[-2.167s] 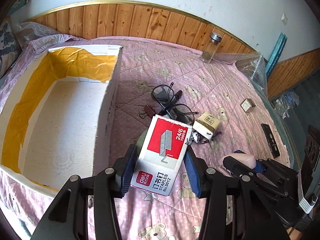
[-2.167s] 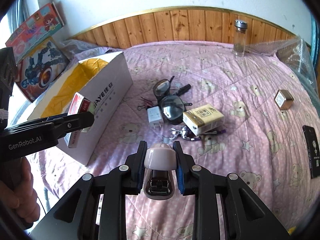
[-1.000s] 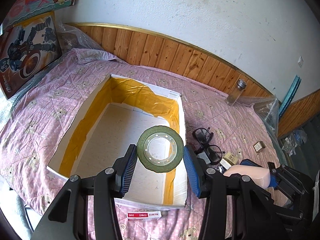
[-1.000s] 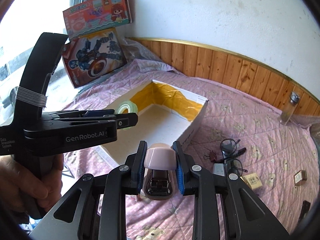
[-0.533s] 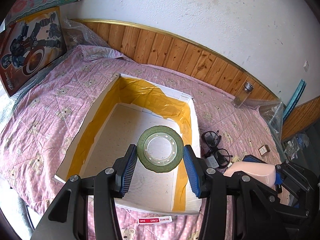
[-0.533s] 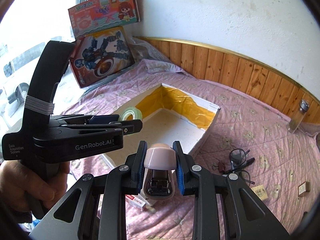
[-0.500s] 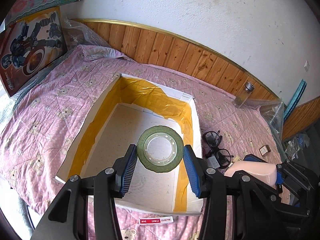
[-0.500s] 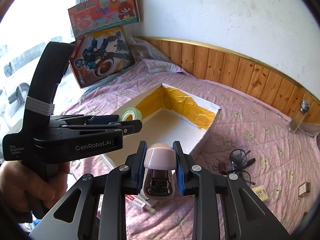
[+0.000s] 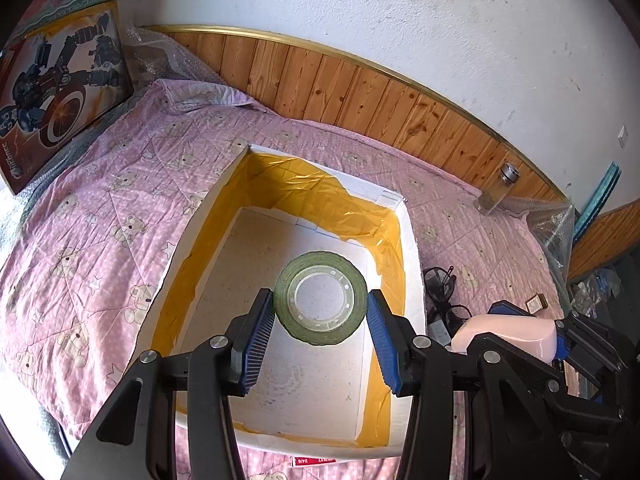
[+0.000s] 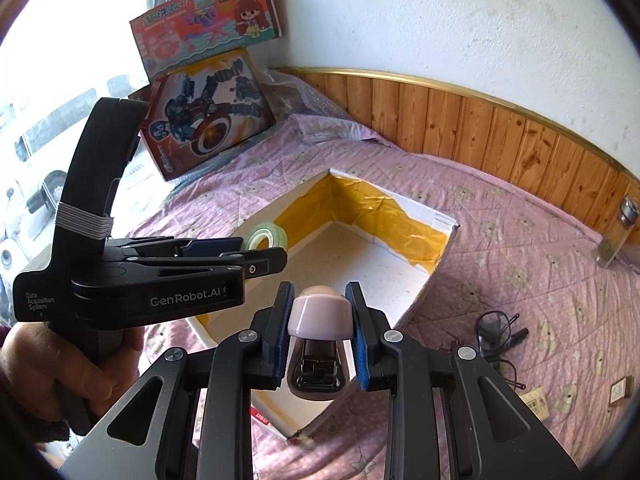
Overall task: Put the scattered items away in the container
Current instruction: 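Carry the stapler and tape roll with both tools over the yellow-lined box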
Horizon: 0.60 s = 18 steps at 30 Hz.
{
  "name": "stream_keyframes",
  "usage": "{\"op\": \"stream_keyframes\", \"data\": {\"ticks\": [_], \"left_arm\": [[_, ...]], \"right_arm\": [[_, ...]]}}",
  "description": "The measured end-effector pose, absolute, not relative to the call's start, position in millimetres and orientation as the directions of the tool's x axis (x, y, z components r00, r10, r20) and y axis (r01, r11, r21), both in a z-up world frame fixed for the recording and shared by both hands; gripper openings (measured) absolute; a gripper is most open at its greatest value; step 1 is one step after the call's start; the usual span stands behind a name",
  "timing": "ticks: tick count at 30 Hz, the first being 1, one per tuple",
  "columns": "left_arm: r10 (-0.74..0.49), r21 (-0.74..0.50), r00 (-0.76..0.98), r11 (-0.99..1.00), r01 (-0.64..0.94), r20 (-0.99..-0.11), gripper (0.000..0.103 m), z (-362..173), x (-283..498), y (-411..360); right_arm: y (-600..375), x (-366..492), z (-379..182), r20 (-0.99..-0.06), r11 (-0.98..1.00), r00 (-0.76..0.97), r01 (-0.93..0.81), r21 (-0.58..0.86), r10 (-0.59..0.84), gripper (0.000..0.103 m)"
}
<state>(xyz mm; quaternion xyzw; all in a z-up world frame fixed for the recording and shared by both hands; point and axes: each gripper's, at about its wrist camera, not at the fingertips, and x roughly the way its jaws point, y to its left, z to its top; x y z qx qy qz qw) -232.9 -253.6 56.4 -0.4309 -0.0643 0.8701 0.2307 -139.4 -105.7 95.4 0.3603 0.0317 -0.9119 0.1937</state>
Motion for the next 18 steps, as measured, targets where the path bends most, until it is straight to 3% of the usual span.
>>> {"op": "stream_keyframes", "data": {"ticks": [12, 18], "left_arm": [[0.421, -0.278, -0.471, -0.897, -0.343, -0.775, 0.049, 42.7, -263.1, -251.5], [0.461, -0.347, -0.39, -0.879, -0.328, -0.797, 0.049, 37.3, -290.6, -250.7]], "right_arm": [[-96.6, -184.3, 84.2, -0.701, -0.913, -0.609, 0.378, 0.153, -0.37, 0.027], [-91.6, -211.5, 77.8, -0.719, -0.904, -0.568, 0.371, 0.211, -0.4, 0.027]]}}
